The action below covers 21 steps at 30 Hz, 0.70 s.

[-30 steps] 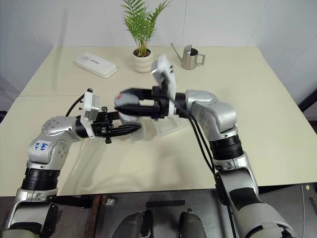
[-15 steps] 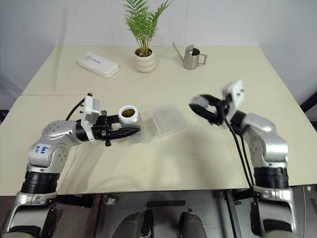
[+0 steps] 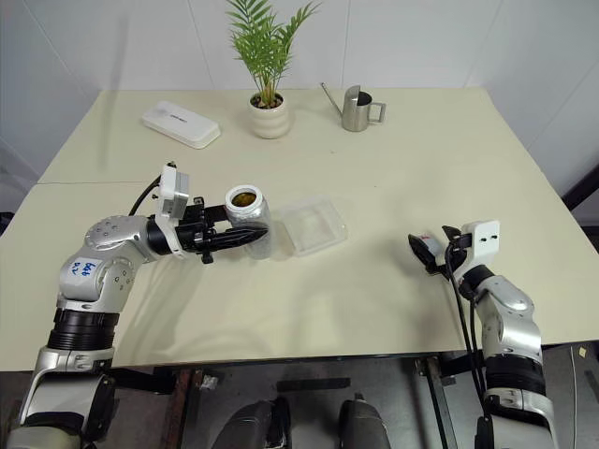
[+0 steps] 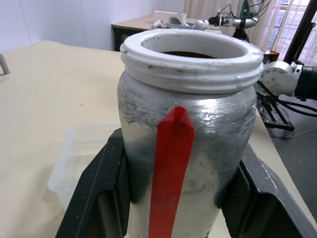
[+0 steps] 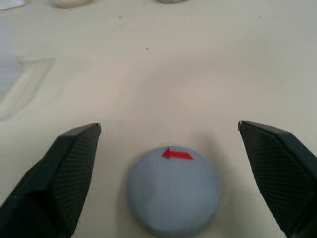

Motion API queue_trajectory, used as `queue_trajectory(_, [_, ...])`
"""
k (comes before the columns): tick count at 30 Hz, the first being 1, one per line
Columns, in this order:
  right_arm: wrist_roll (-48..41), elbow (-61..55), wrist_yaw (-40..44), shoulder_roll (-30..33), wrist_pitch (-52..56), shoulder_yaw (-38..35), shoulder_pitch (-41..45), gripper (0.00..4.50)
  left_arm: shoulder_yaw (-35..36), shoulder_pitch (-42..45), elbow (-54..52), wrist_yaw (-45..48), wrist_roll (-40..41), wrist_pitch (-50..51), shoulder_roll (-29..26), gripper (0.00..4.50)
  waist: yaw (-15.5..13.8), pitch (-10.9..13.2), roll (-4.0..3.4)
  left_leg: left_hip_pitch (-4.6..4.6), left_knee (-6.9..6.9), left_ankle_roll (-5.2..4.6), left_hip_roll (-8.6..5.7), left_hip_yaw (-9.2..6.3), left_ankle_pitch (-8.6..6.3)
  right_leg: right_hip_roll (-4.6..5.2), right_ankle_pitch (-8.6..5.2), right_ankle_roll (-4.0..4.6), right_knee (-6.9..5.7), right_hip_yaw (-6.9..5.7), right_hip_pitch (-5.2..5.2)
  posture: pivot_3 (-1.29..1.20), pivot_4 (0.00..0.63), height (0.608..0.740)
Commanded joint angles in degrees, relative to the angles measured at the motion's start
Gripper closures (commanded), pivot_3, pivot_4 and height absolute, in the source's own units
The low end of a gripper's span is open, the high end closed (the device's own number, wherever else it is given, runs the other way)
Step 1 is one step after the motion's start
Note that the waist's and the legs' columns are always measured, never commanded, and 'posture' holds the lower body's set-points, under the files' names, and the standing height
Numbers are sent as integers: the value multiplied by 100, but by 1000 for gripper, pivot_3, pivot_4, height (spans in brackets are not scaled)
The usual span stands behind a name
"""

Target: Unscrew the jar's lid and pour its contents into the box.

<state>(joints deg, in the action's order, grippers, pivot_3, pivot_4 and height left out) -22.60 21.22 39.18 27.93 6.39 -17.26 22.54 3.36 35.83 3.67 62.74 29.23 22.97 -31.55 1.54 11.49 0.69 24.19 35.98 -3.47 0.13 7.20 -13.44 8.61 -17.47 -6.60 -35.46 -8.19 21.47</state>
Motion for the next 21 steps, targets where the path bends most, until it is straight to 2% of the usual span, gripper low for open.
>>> queue_trajectory(1, [-437,-999,336,320,356,-140,-103,10,96,300,157,0,21,-144,19,2603,-10,2,-3,1,0,0,0,0,0,0,0,0,0,0,0,0,150,740])
queue_trajectory(6, [-976,-2597,1222,1136,1604,432,36,10,115,810,673,-53,-20,-270,150,2603,-24,5,-9,1,7,-4,0,-1,-2,4,0,0,0,3,-2,0,150,740])
queue_trajectory(11, [-984,-3118,1341,1407,1946,692,316,10,-89,1094,1091,-86,-340,-437,201,2603,-35,3,-4,1,5,-2,4,-5,-5,5,0,0,5,-1,-2,0,150,740])
queue_trajectory(19, [-1045,-3508,1337,1476,2214,716,296,10,-530,1953,2190,-1021,-1627,-1454,495,2603,-207,3,-2,12,12,-10,-5,-2,-8,4,1,-2,13,-21,-2,0,150,740])
queue_trajectory(21, [-993,-3536,1231,1426,2206,670,132,10,-811,2217,2535,-1739,-2400,-2439,668,2603,-258,3,-2,13,12,-14,-6,1,-10,4,3,-4,17,-30,-1,0,150,740])
